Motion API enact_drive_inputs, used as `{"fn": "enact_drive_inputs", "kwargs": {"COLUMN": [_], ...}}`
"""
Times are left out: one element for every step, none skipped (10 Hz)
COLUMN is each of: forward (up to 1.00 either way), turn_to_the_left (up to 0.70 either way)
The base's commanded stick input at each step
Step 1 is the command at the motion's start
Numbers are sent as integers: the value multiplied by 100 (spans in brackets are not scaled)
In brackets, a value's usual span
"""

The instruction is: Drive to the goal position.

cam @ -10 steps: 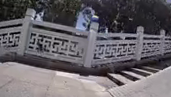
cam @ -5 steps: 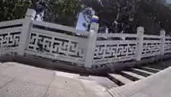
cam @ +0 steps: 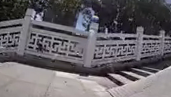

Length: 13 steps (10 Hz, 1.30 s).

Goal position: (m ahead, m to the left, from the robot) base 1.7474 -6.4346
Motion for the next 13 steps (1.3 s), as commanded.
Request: {"fn": "enact_drive_inputs", "kwargs": {"forward": [0,0,0,0,0,0,0,0,0,0,0,0,0], "turn_to_the_left": [-45,-45,-45,-45,-45,-45,-45,-45,-45,-45,-45,-35,-22]}}
